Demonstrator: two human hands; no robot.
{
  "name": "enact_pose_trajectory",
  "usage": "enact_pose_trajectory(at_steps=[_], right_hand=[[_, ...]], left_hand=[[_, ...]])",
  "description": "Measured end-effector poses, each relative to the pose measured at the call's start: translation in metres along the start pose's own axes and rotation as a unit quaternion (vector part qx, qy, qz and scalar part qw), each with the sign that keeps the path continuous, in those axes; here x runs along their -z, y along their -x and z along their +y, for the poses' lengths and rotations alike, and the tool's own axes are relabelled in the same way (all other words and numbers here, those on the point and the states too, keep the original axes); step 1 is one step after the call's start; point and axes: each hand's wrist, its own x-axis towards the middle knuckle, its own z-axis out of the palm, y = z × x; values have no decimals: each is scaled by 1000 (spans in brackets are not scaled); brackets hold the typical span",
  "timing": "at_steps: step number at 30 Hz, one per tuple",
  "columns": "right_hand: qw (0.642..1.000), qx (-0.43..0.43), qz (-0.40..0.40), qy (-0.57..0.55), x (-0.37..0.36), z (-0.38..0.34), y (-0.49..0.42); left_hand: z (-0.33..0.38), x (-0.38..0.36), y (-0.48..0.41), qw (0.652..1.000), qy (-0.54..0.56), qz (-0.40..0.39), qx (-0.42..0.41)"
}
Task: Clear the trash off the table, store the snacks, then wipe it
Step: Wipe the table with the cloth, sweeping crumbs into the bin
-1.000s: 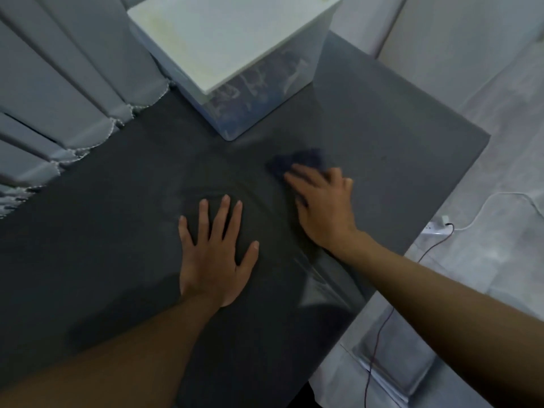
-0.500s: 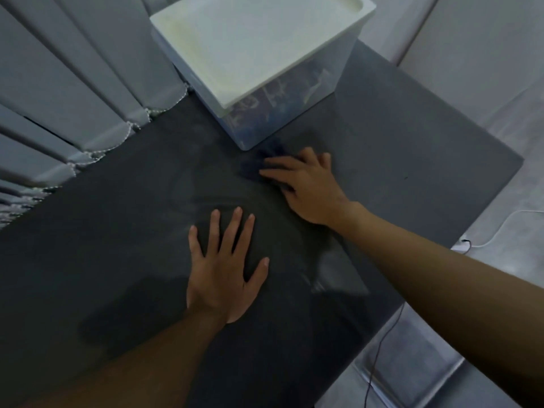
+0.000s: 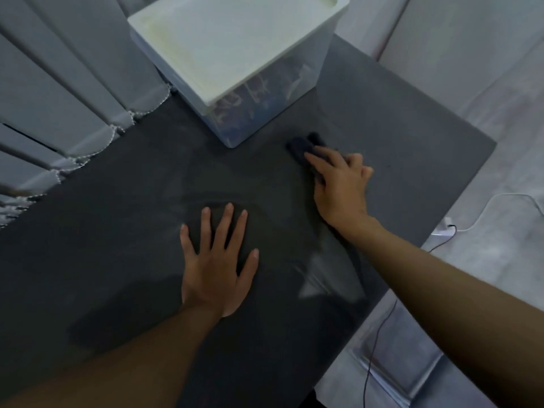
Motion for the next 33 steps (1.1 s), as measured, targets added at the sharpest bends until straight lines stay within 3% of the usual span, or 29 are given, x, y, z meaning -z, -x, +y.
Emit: enact_pose_trajectory(at_steps=[1, 4, 6, 8, 11, 13, 16, 17, 19, 21, 22, 23, 27, 29, 32, 33], right_hand=[[1000, 2, 5, -9, -1, -7, 12], [977, 209, -36, -4, -2, -15, 60], [959, 276, -57, 22, 4, 2, 66], [981, 186, -27, 40, 14, 19, 64], [998, -51, 20, 8, 20, 23, 71], [1000, -26, 10, -11, 18, 7, 91], [980, 189, -54, 7, 22, 8, 121], [973, 219, -63, 28, 27, 17, 124], [987, 150, -32, 54, 33, 35, 124], [999, -27, 16, 30, 35, 42, 130], [997, -68, 26, 18, 34, 39, 135], [998, -56, 19, 16, 32, 35, 142], [981, 159, -95, 59, 41, 44, 158], [987, 122, -76, 68, 48, 56, 153], [997, -71, -12, 24, 48, 55, 150], [997, -70, -9, 17, 46, 50, 150]], left_hand=[[0, 0, 0, 1000, 1, 3, -2], [0, 1, -1, 1000, 7, 10, 0], [-1, 1, -3, 1000, 15, 15, 6], [0, 0, -1, 999, 23, 22, 5], [2, -1, -1, 999, 38, 31, 4], [3, 0, 0, 998, 47, 38, 4], [5, 0, 1, 998, 48, 48, 6], [6, 0, 2, 998, 46, 50, 6], [7, 0, 3, 997, 50, 54, 3], [8, 1, 2, 998, 45, 47, -3], [8, 2, 1, 998, 36, 42, -5], [8, 2, 1, 999, 26, 35, -6], [19, 11, -6, 999, 37, 20, 13], [29, 17, -8, 998, 58, 27, 11], [45, 21, -13, 997, 72, 26, -13], [51, 21, -16, 997, 76, 27, -16]])
